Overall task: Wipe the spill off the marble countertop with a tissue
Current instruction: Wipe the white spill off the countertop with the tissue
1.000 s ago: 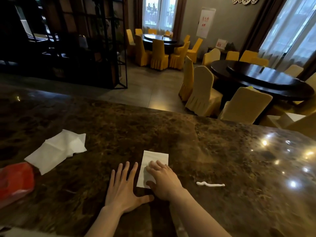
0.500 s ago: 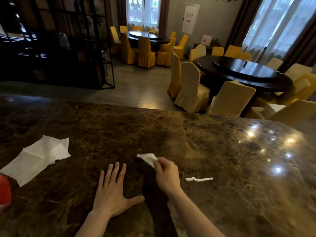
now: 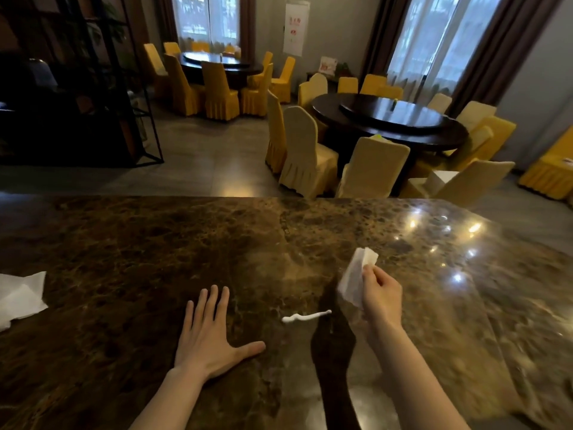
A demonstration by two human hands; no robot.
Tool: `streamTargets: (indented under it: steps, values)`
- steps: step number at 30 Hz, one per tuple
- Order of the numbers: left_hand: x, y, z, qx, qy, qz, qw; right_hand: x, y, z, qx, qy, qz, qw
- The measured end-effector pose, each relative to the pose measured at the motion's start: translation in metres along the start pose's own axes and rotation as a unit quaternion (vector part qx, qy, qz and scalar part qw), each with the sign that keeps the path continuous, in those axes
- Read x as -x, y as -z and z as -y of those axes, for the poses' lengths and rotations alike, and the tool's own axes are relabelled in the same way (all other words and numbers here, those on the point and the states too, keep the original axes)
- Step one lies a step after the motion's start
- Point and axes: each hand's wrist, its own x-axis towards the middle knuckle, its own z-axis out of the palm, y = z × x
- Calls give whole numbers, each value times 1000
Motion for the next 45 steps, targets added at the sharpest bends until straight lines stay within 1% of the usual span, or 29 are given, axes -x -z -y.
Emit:
streamTargets:
  steps: [2, 4, 5, 7, 8, 10, 11, 12, 14, 16, 18, 21, 23, 25, 27, 30, 32, 34, 36, 37, 38, 39, 41, 43, 45]
  values:
    - [-1, -5, -4, -14, -5, -1, 1000, 5, 9, -10, 120, 137, 1, 983]
    - [-1, -10, -6, -27, -8, -13, 1000, 15, 5, -28, 190, 231, 51, 953]
    - [-1, -13, -6, -30, -10, -25, 999, 21, -1, -39, 220, 257, 89, 937]
    - [-1, -15, -5, -39, -15, -38, 998, 33, -15, -62, 281, 277, 184, 900]
    - [0, -15, -4, -47, -18, -38, 998, 39, -21, -73, 318, 290, 231, 872]
    - [0, -16, -3, -61, -21, -38, 997, 47, -31, -92, 407, 335, 302, 794]
    - [0, -17, -3, -65, -21, -42, 997, 50, -35, -99, 440, 354, 321, 761]
    - [0, -17, -3, -67, -22, -46, 996, 52, -37, -105, 464, 364, 331, 736]
    - [-1, -18, -3, -68, -20, -48, 996, 50, -39, -112, 496, 372, 330, 712]
    - [-1, -19, -3, -71, -19, -45, 996, 44, -38, -115, 517, 368, 313, 706]
    - [-2, -19, -2, -66, -20, -43, 997, 35, -32, -115, 539, 343, 284, 715]
    - [-2, -19, -2, -58, -18, -42, 997, 16, -15, -116, 549, 270, 233, 756]
    - [-2, -20, -2, -61, -18, -43, 997, 7, -6, -114, 544, 217, 218, 781]
    - [-2, -20, -1, -65, -18, -41, 997, 8, -8, -111, 537, 194, 220, 791]
    - [-2, -19, -2, -64, -17, -38, 997, 19, -19, -109, 527, 209, 237, 789]
    - [-1, -17, -3, -63, -17, -34, 997, 38, -30, -113, 510, 272, 283, 765]
    - [-1, -17, -4, -66, -13, -29, 997, 36, -19, -117, 509, 299, 291, 753]
    - [0, -16, -4, -64, -10, -24, 998, 17, 4, -119, 529, 291, 255, 756]
    - [-1, -16, -5, -63, -6, -20, 998, -7, 32, -119, 553, 231, 183, 779]
    - [-1, -16, -4, -64, -5, -21, 998, -15, 39, -117, 559, 199, 162, 789]
    - [-1, -16, -5, -64, -5, -19, 998, -20, 43, -116, 560, 181, 159, 793]
    - [0, -16, -5, -65, -6, -18, 998, -19, 40, -114, 555, 176, 169, 795]
    - [0, -16, -5, -64, -3, -14, 998, -3, 22, -115, 536, 194, 193, 799]
    - [-1, -15, -6, -64, -3, -14, 998, 19, -2, -116, 516, 236, 224, 792]
    - [-2, -13, -9, -69, -8, -4, 998, 41, -14, -121, 498, 280, 264, 777]
